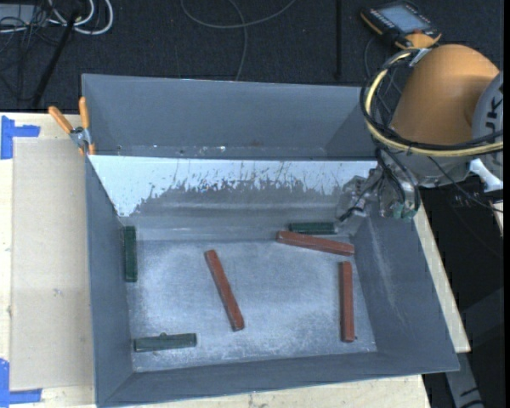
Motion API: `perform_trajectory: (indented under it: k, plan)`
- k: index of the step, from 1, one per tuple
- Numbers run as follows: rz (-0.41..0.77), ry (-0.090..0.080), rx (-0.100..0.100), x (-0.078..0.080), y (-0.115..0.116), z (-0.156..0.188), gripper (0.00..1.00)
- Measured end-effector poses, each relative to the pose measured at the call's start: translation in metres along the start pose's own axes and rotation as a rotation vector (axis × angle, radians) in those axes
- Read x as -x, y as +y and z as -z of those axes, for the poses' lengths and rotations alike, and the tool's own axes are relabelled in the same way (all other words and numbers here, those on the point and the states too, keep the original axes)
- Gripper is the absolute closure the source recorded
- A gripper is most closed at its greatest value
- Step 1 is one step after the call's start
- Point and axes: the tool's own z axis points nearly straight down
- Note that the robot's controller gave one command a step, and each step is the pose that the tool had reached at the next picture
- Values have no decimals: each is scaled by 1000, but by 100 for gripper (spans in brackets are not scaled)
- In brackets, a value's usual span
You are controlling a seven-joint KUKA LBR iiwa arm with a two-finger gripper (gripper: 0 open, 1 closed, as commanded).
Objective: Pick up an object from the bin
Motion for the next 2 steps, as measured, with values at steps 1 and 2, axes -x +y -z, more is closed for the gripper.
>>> perform_trajectory:
  k: [1,2]
  plan:
    - [0,1,0,0,0,0,100]
    - [-161,4,-1,13,-30,-32,0]
